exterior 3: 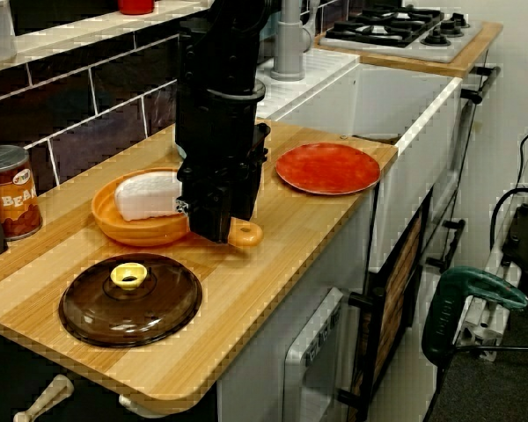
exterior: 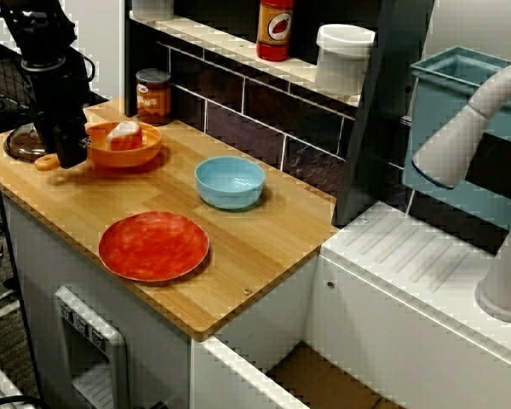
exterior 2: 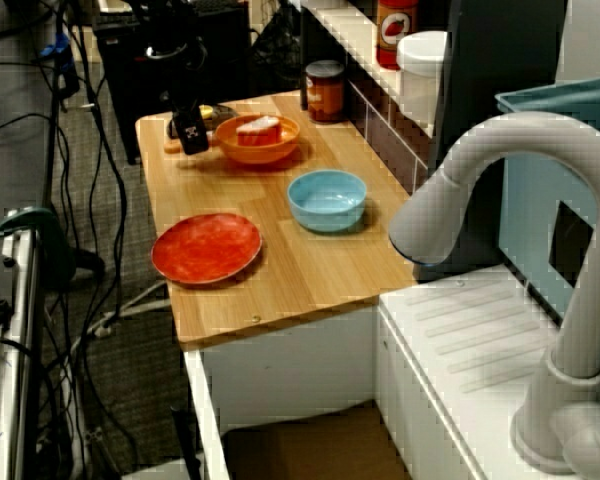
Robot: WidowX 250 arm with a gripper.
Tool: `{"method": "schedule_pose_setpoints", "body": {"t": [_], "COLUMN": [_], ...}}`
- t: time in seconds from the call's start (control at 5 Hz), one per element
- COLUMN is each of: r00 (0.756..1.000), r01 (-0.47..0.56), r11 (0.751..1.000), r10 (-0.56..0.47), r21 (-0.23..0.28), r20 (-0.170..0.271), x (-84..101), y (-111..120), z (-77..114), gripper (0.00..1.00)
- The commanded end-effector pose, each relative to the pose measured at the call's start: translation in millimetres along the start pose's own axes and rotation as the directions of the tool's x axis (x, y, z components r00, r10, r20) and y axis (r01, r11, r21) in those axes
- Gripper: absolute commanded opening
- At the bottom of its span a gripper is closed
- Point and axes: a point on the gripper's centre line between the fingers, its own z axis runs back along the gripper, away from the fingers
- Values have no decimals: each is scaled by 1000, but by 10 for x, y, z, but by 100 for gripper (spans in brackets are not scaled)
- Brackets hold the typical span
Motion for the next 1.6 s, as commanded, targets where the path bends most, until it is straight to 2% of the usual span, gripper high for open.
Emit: {"method": "schedule_pose_setpoints", "body": {"t": [0.0,0.6,1.0,1.2,1.4], "r00": [997,996,993,991,990], "r01": [4,8,35,47,39], "r11": [999,999,999,998,998], "r10": [-7,-12,-38,-50,-46], "r21": [40,37,26,29,58], "r20": [75,86,111,121,133], "x": [85,106,143,188,248], "y": [96,92,6,-89,-170], "z": [298,319,430,478,497], "gripper": [0,0,0,0,0]}}
